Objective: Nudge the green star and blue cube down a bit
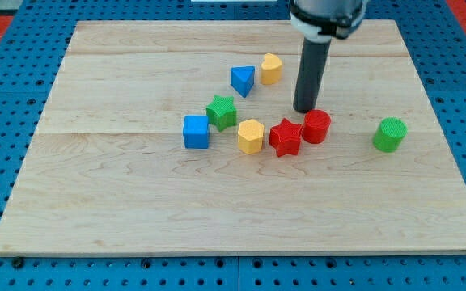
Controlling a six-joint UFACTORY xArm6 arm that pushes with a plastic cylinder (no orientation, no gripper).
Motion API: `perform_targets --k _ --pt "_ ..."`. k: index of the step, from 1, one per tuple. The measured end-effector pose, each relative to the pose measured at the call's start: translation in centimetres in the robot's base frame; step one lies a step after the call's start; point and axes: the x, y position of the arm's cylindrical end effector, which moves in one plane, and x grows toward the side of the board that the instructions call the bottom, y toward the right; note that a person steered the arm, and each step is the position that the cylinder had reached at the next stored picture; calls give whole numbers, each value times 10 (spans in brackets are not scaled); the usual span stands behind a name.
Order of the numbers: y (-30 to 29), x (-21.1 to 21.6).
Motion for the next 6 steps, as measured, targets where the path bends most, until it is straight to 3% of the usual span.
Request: perform_targets --k 1,2,3,4,6 --pt "-8 14" --pt "-8 -3" --pt "-50 -43" --pt "-106 -22" --pt "-94 -18"
